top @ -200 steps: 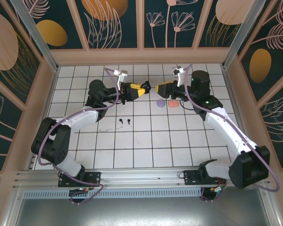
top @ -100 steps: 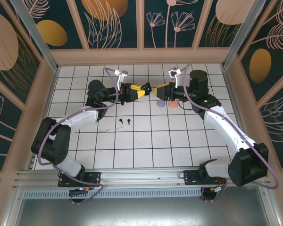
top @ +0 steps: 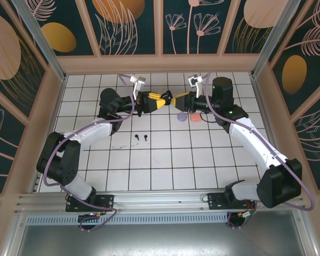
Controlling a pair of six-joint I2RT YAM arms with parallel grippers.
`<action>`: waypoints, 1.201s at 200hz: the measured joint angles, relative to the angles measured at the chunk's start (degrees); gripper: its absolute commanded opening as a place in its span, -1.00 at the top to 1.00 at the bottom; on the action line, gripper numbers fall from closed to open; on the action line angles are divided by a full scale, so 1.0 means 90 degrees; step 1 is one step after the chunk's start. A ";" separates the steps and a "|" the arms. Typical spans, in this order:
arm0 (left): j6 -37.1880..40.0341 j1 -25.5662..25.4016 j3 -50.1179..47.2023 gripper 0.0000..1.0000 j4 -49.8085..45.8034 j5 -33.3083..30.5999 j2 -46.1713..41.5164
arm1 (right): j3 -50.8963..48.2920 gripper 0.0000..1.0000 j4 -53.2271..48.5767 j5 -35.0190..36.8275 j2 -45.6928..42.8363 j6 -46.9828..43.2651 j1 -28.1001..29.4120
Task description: Insert wireless bluetooth earbuds into charging case
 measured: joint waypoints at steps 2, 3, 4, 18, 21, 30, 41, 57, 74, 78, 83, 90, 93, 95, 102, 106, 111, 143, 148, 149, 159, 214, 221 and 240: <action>0.0000 -0.0002 0.0000 1.00 0.0000 0.0000 0.0000 | 0.0002 0.16 -0.0005 0.0005 -0.0005 -0.0005 0.0000; 0.0000 -0.0002 0.0000 1.00 -0.0002 0.0000 0.0000 | 0.0002 0.16 -0.0007 0.0005 -0.0005 -0.0007 0.0000; 0.0000 -0.0005 0.0000 1.00 -0.0002 0.0000 0.0002 | 0.0002 0.16 -0.0010 0.0012 -0.0010 -0.0015 -0.0002; 0.0000 -0.0012 0.0000 1.00 -0.0002 0.0000 0.0002 | 0.0002 0.16 -0.0075 0.0049 -0.0073 -0.0032 -0.0002; 0.0000 -0.0012 0.0000 1.00 -0.0002 0.0000 0.0002 | 0.0002 0.16 -0.0083 0.0063 -0.0087 -0.0034 -0.0002; 0.0000 -0.0024 0.0000 1.00 0.0000 0.0002 0.0007 | 0.0002 0.16 -0.0090 0.0092 -0.0136 -0.0034 -0.0002; 0.0000 -0.0024 0.0000 1.00 0.0000 0.0002 0.0015 | 0.0002 0.17 -0.0085 0.0095 -0.0185 -0.0032 -0.0002; -0.0002 -0.0036 0.0000 1.00 -0.0002 0.0002 0.0022 | 0.0002 0.18 -0.0085 0.0095 -0.0197 -0.0029 -0.0002; 0.0000 -0.0036 0.0002 1.00 0.0000 0.0002 0.0024 | 0.0017 0.19 -0.0090 0.0095 -0.0177 -0.0019 -0.0002; -0.0002 -0.0036 0.0005 1.00 0.0000 0.0002 0.0024 | 0.0029 0.20 -0.0090 0.0095 -0.0168 -0.0015 0.0000; 0.0000 -0.0039 0.0012 1.00 -0.0002 0.0002 0.0027 | 0.0051 0.21 -0.0090 0.0095 -0.0153 -0.0012 0.0000; 0.0000 -0.0041 0.0019 1.00 -0.0002 0.0002 0.0027 | 0.0080 0.21 -0.0087 0.0095 -0.0134 -0.0012 0.0000; 0.0000 -0.0044 0.0024 1.00 -0.0002 0.0002 0.0027 | 0.0092 0.22 -0.0085 0.0092 -0.0124 -0.0012 0.0000; 0.0000 -0.0049 0.0024 1.00 -0.0002 0.0002 0.0027 | 0.0100 0.22 -0.0087 0.0092 -0.0119 -0.0012 0.0000; 0.0000 -0.0058 0.0036 1.00 -0.0002 0.0002 0.0027 | 0.0114 0.23 -0.0085 0.0095 -0.0104 -0.0012 0.0000; -0.0002 -0.0061 0.0044 1.00 -0.0002 0.0002 0.0027 | 0.0117 0.23 -0.0085 0.0095 -0.0095 -0.0012 0.0002; 0.0000 -0.0068 0.0049 1.00 -0.0002 0.0002 0.0027 | 0.0117 0.24 -0.0085 0.0095 -0.0085 -0.0010 0.0007; -0.0002 -0.0085 0.0070 1.00 -0.0005 0.0002 0.0034 | 0.0129 0.34 -0.0087 0.0097 -0.0010 -0.0010 0.0061; 0.0000 -0.0085 0.0070 1.00 -0.0005 0.0000 0.0039 | 0.0138 0.36 -0.0085 0.0097 0.0005 -0.0007 0.0068; -0.0002 -0.0085 0.0070 1.00 -0.0005 0.0000 0.0039 | 0.0141 0.36 -0.0087 0.0095 0.0007 -0.0007 0.0068; 0.0000 -0.0085 0.0070 1.00 -0.0024 -0.0007 0.0044 | 0.0170 0.41 -0.0090 0.0095 0.0034 -0.0015 0.0070; 0.0000 -0.0085 0.0078 1.00 -0.0073 -0.0119 0.0061 | 0.0296 0.90 -0.0138 0.0117 0.0109 -0.0019 0.0131; 0.0000 -0.0085 0.0080 1.00 -0.0075 -0.0134 0.0063 | 0.0313 0.98 -0.0158 0.0121 0.0119 -0.0022 0.0131; 0.0002 -0.0085 0.0083 1.00 -0.0075 -0.0165 0.0068 | 0.0374 1.00 -0.0245 0.0143 0.0134 -0.0022 0.0134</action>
